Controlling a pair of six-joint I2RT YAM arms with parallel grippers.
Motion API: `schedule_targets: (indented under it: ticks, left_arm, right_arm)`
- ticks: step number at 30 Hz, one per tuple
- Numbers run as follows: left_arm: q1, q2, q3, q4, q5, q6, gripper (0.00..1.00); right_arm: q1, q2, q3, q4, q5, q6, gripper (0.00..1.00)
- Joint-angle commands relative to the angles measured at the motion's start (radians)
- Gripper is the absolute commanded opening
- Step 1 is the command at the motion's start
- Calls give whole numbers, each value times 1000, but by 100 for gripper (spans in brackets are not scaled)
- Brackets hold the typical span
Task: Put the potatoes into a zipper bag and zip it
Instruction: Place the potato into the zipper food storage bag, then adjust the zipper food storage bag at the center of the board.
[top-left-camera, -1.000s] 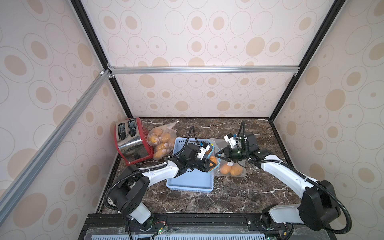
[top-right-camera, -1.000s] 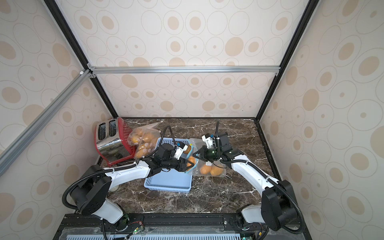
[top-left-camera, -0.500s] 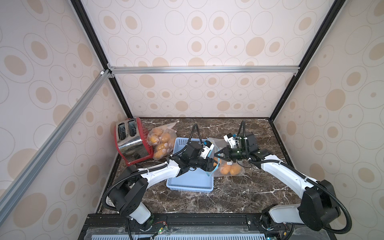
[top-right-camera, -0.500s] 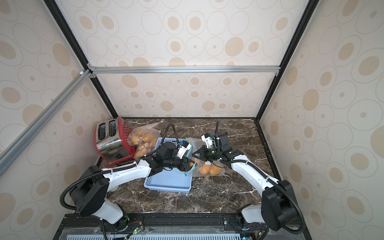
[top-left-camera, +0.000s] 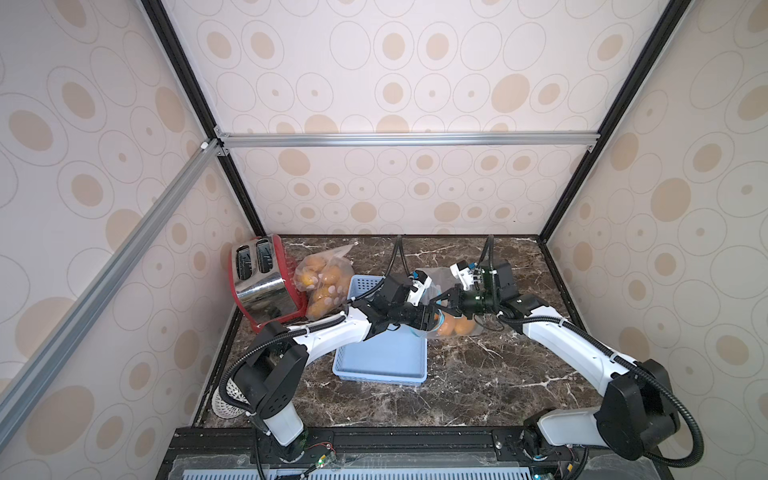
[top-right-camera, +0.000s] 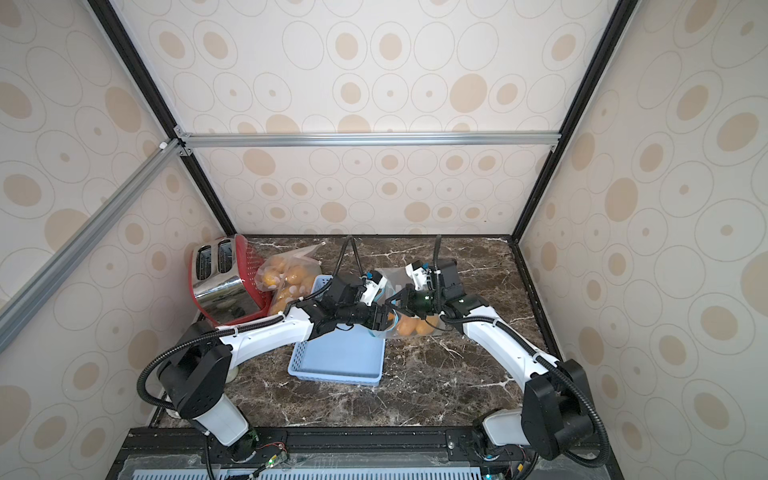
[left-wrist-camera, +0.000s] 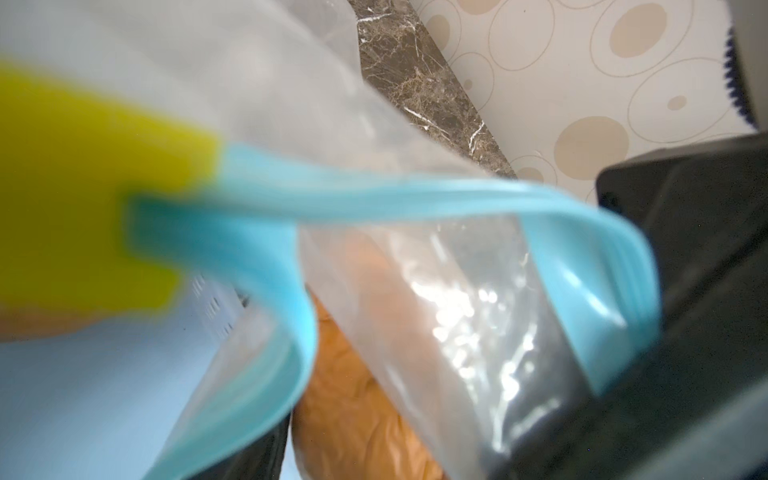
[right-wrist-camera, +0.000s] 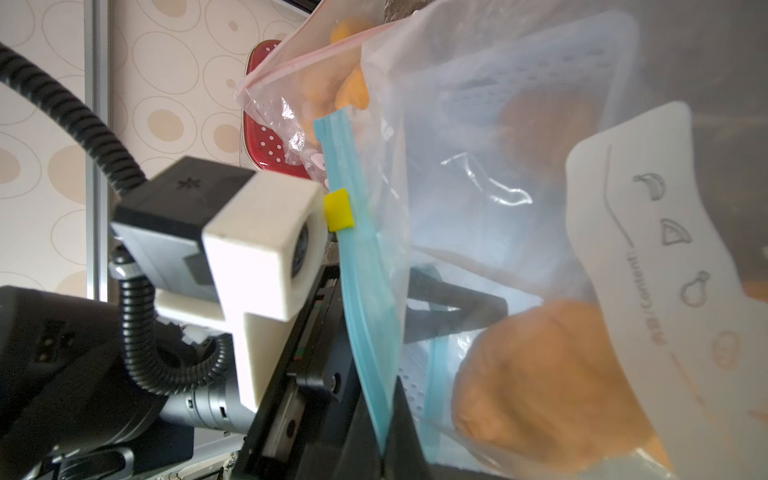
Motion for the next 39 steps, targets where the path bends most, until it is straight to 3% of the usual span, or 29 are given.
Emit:
schedule_targets:
  ticks: [1, 8, 15, 21, 25, 32, 36, 39]
  left_arm:
    - [-2, -20, 92, 6, -61, 17, 70]
    - [10, -87, 77, -26, -69, 40, 72]
    - [14, -304, 11, -64, -50, 78, 73]
    - [16, -503, -145, -93, -171, 60, 74]
    - [21, -503, -244, -61, -194, -1, 74]
    - [21, -411, -330, 119, -98, -68, 72]
    - [21, -360, -340, 158, -76, -78, 62]
    - [21, -350, -358, 209, -67, -92, 41]
  right_arm:
    - [22, -9, 21, -48, -56, 25, 0]
    - [23, -37, 48, -93, -37, 13, 0]
    - [22, -42, 57, -102, -22, 21, 0]
    - [21, -36, 71, -86, -21, 39, 0]
    - [21, -25, 73, -84, -23, 42, 0]
    - [21, -11, 53, -74, -28, 47, 0]
    - [22, -14, 49, -82, -27, 36, 0]
    - [21, -10, 49, -88, -25, 30, 0]
